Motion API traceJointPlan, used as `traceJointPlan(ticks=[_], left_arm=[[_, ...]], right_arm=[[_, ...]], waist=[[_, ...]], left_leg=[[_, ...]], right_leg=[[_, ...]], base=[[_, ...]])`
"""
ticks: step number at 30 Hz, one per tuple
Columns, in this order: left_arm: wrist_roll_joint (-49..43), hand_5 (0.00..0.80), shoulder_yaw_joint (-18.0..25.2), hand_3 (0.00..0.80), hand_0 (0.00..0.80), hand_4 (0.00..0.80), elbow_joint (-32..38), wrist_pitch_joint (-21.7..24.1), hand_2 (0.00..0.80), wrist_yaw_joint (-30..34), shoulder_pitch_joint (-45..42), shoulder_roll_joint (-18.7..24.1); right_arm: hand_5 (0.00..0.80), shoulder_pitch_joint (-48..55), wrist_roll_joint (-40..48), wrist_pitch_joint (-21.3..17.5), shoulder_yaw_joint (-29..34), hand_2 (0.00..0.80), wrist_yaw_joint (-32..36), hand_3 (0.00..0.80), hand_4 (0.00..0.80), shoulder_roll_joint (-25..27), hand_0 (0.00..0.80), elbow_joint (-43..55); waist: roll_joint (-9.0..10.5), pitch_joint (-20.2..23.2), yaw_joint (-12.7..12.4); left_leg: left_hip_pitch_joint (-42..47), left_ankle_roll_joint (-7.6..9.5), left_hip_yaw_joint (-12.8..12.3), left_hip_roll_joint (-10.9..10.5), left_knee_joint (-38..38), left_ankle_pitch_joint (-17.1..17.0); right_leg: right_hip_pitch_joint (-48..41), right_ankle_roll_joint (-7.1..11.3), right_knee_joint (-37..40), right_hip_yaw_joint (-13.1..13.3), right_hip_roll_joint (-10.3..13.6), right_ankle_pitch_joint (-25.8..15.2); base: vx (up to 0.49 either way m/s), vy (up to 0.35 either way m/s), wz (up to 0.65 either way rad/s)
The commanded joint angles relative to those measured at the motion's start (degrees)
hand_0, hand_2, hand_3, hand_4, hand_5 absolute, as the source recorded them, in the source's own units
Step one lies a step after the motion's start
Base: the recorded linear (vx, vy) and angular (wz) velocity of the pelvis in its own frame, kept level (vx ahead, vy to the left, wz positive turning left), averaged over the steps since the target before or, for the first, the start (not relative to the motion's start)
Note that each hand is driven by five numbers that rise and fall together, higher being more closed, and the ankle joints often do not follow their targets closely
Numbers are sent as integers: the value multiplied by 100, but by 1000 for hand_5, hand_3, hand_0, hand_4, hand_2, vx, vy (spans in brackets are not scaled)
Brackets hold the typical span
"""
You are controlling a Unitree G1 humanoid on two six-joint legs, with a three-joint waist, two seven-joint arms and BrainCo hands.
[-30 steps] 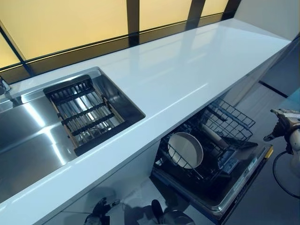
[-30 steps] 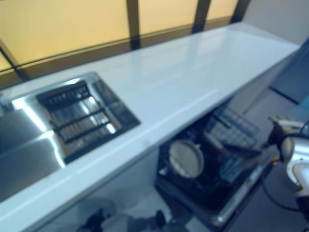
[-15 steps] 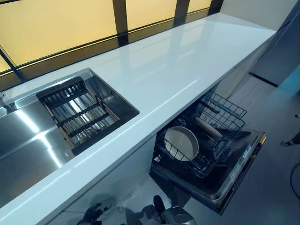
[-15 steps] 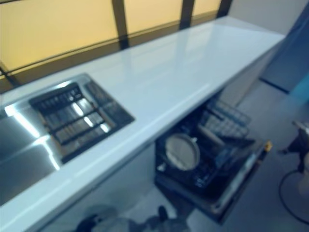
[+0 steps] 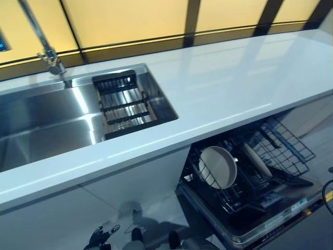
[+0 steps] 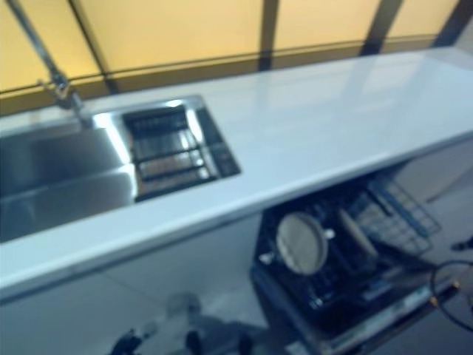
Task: Take plates into dishwasher
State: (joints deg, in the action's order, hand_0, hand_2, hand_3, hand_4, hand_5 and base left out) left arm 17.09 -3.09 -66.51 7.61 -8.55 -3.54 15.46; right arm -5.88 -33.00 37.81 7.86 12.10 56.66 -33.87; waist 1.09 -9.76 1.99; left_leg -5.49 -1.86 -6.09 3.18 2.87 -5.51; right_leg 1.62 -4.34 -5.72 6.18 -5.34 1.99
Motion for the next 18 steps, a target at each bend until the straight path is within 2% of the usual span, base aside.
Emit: traceJointPlan(ticks=[1,2,4,5,7,9,11,12,13,15,16,18], left_arm=[[-147,0,146,0,0,0,230,-81,0,-28,53,256],[-208,0,122,0,0,0,181,-55,0,-34,89,266],[-261,0,137,0,0,0,98,-12,0,-14,152,297],[-257,0,103,0,0,0,49,4,0,2,242,329],[-246,0,44,0,0,0,-57,77,0,97,400,390],[-148,0,-104,0,0,0,-147,91,0,176,583,436],[-15,0,-275,0,0,0,-197,90,0,158,769,467],[60,0,-377,0,0,0,-260,90,0,136,923,474],[169,0,-520,0,0,0,-354,228,0,118,1057,485],[166,0,-655,0,0,0,-407,211,0,94,1183,493],[208,0,-692,0,0,0,-454,246,0,125,1238,498],[241,0,-666,0,0,0,-618,329,0,200,1282,490]], right_arm=[[0,210,750,-188,60,0,-1094,0,0,-185,0,-413],[0,327,1043,-392,72,0,-1416,0,0,-293,0,-672],[0,386,1319,-527,66,0,-1701,0,0,-395,0,-1038],[0,458,1490,-736,110,0,-1902,0,0,-480,0,-1415],[0,649,1572,-1058,230,0,-2151,0,0,-638,0,-2250],[0,727,1661,-1126,182,0,-2228,0,0,-700,0,-2981],[0,681,1907,-1009,105,0,-2211,0,0,-717,0,-3321],[0,518,2017,-1113,27,0,-2289,0,0,-678,0,-3688],[0,154,2196,-1132,-90,0,-2260,0,0,-562,0,-4053],[0,-200,2413,-1030,-212,0,-2315,0,0,-439,0,-4141],[0,-362,2450,-968,-243,0,-2114,0,0,-426,0,-4136],[0,-446,2564,-1181,-302,0,-2147,0,0,-401,0,-4173]], waist=[[498,34,68],[528,88,151],[515,175,273],[478,263,366],[363,406,533],[257,458,619],[230,407,643],[234,338,649],[211,223,656],[131,78,671],[139,29,684],[168,52,731]], left_leg=[[-324,-26,-284,-271,683,47],[-85,-10,-327,-241,892,272],[290,-31,-368,-170,972,433],[586,-77,-341,-120,968,482],[1052,-164,-37,-84,1043,493],[1183,-185,273,-120,1228,527],[1098,-118,423,-182,1118,690],[1043,-23,367,-235,914,931],[1196,118,327,-369,441,1427],[1357,189,360,-427,-54,1503],[1384,261,454,-514,-99,1569],[1433,279,515,-582,-50,1594]], right_leg=[[-547,435,916,-600,397,-634],[-482,466,985,-757,495,-704],[-379,473,994,-930,550,-724],[-278,463,981,-1038,564,-739],[-59,411,956,-1161,516,-781],[244,368,829,-1175,453,-805],[506,392,701,-1166,438,-858],[718,433,557,-1215,455,-876],[1134,550,324,-1327,556,-979],[1521,655,101,-1469,598,-1091],[1632,685,145,-1412,603,-1232],[1635,715,275,-1275,572,-1378]], base=[[-222,-53,49],[-181,-26,58],[-160,18,46],[-190,54,23],[-260,108,51],[-335,133,74],[-369,121,32],[-545,160,39],[-658,203,43],[-567,201,24],[-393,157,10],[-342,135,1]])
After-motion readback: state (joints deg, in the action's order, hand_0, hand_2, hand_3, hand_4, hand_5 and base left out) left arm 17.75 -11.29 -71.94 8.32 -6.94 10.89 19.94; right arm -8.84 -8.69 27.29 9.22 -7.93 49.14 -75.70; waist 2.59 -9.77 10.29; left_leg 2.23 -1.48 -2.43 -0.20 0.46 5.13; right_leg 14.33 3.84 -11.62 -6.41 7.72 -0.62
